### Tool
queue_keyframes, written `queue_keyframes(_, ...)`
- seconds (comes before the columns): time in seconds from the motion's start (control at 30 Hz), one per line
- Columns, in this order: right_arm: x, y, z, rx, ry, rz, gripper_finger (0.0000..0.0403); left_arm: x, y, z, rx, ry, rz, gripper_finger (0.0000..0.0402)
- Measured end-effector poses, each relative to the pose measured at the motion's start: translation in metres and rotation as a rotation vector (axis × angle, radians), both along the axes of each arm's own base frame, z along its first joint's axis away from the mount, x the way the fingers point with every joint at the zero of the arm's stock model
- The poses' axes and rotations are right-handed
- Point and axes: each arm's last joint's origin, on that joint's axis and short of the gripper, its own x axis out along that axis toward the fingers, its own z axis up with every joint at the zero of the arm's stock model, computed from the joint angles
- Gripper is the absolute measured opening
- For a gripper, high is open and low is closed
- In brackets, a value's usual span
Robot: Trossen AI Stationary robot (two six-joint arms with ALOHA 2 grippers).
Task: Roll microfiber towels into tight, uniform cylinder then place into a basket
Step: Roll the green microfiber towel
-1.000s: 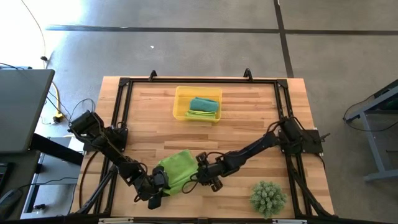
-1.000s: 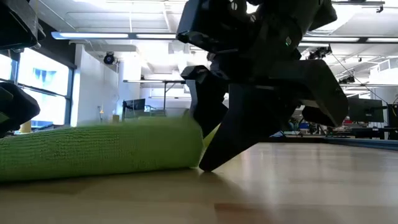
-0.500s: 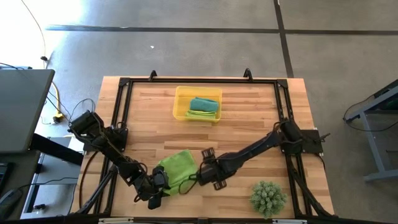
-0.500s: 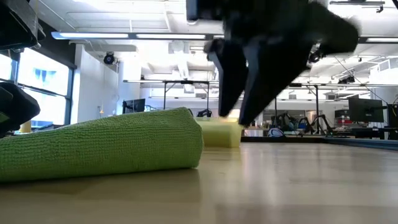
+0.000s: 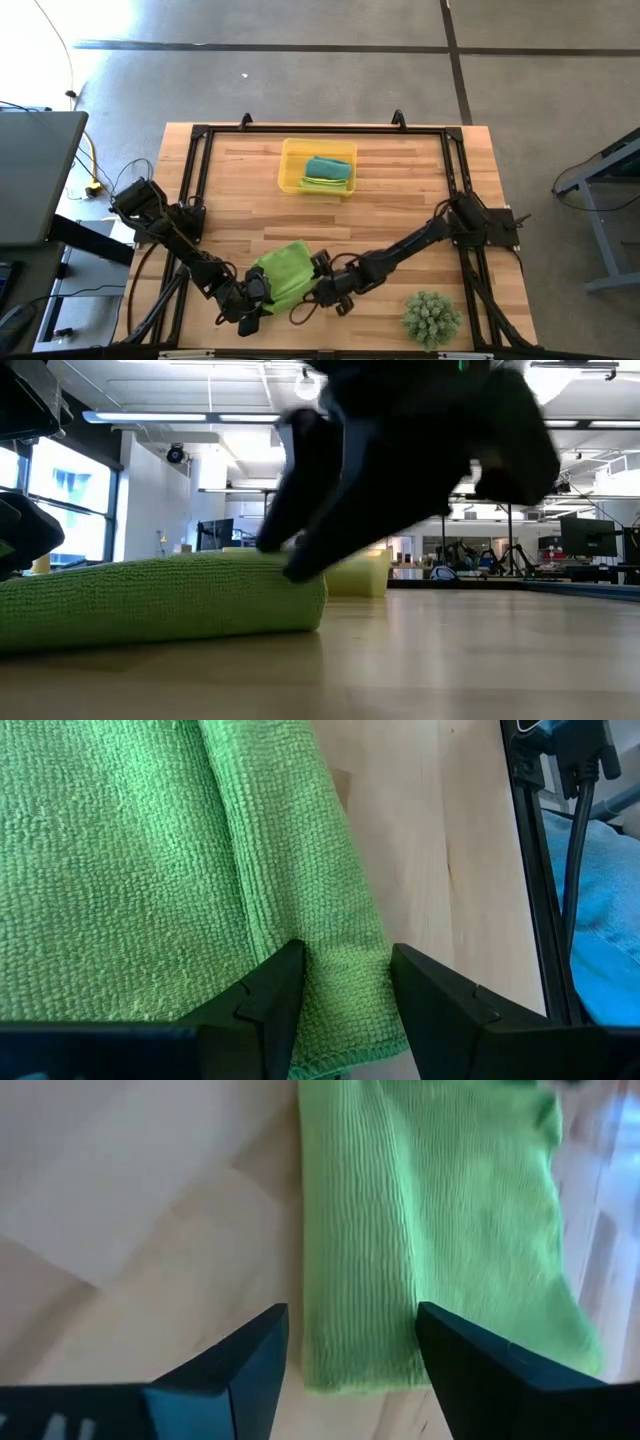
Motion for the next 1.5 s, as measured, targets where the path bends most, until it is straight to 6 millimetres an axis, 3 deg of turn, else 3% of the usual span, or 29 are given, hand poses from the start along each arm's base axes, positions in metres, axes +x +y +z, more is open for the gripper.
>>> queue_keyframes(0.23,-0.005,-0.021,-0.026,0.089,0.042,-0.099,0.0216,0.0,0.0,0.0,0.0,0.0,0.0,0.0147)
queue_keyframes(0.4,-0.009,-0.023,-0.029,0.076,0.081,-0.107,0.0216,0.0,0.0,0.0,0.006,-0.002,-0.007,0.0147)
queue_keyframes(0.63,-0.012,-0.026,-0.007,0.002,0.266,-0.252,0.0216,0.0,0.0,0.0,0.007,-0.002,-0.008,0.0147)
queue_keyframes(0.87,-0.003,-0.003,0.027,0.084,0.187,-0.266,0.0216,0.0,0.0,0.0,0.006,-0.003,-0.007,0.0147)
queue_keyframes(1.03,-0.002,0.017,0.034,0.11,0.092,-0.182,0.0216,0.0,0.0,0.0,0.005,-0.003,-0.007,0.0147)
queue_keyframes(1.2,-0.001,0.021,0.02,0.126,0.002,-0.13,0.0216,0.0,0.0,0.0,0.004,-0.004,-0.007,0.0147)
queue_keyframes(1.5,-0.001,-0.007,-0.01,0.164,0.01,-0.206,0.0216,0.001,0.0,0.0,0.001,-0.007,-0.007,0.0147)
